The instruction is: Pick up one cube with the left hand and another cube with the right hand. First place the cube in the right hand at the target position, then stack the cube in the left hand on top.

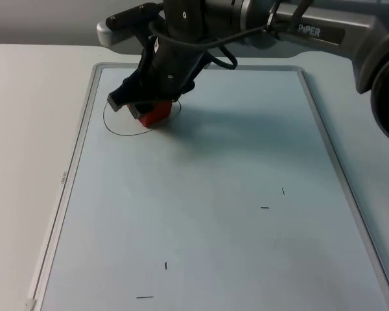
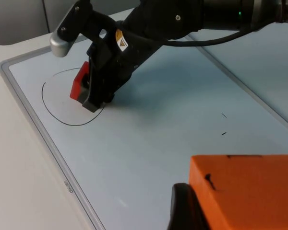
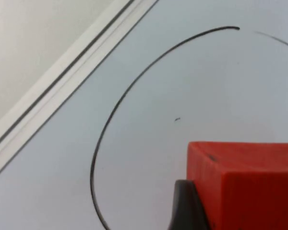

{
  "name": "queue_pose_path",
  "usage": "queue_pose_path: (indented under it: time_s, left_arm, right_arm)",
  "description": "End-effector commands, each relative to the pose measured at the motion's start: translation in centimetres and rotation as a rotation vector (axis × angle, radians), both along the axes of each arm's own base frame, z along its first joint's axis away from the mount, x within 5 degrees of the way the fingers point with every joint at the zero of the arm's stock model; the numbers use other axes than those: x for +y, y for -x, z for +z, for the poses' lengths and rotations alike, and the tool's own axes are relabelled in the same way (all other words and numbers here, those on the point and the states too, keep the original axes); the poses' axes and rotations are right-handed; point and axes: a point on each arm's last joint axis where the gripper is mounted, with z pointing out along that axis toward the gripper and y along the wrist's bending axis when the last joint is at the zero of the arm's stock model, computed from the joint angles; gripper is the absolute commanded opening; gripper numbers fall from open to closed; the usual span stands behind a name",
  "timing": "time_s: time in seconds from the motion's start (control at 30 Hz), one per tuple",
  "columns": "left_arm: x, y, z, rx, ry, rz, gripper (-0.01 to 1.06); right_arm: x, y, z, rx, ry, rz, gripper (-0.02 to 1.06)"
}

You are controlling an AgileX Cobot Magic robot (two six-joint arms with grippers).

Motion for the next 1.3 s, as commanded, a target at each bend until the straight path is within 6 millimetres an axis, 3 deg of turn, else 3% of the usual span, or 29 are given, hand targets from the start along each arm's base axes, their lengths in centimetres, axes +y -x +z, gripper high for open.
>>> queue_pose_path:
  time_s: [0.0, 0.43, 0.57, 0.77, 1.27]
  left_arm:
    - [-0.1, 0.06, 0.15, -0.012, 0.017, -0.009, 0.0]
    - [-0.12, 0.08, 0.15, -0.01, 0.02, -0.009, 0.0]
    - [-0.12, 0.08, 0.15, -0.01, 0.02, -0.009, 0.0]
    - [-0.12, 0.08, 0.15, -0.01, 0.02, -0.009, 0.0]
    - [-0.1, 0.09, 0.12, -0.007, 0.017, -0.009, 0.0]
  right_arm:
    - [0.15, -0.18, 0.6, -0.024, -0.018, -0.005, 0.0]
    - [0.23, -0.22, 0.65, -0.031, -0.026, 0.0, 0.04]
    - [0.2, -0.18, 0.61, -0.026, -0.022, 0.0, 0.21]
    - [0.28, -0.28, 0.7, -0.039, -0.032, 0.001, 0.34]
    - [0.26, -0.24, 0.67, -0.035, -0.03, 0.0, 0.38]
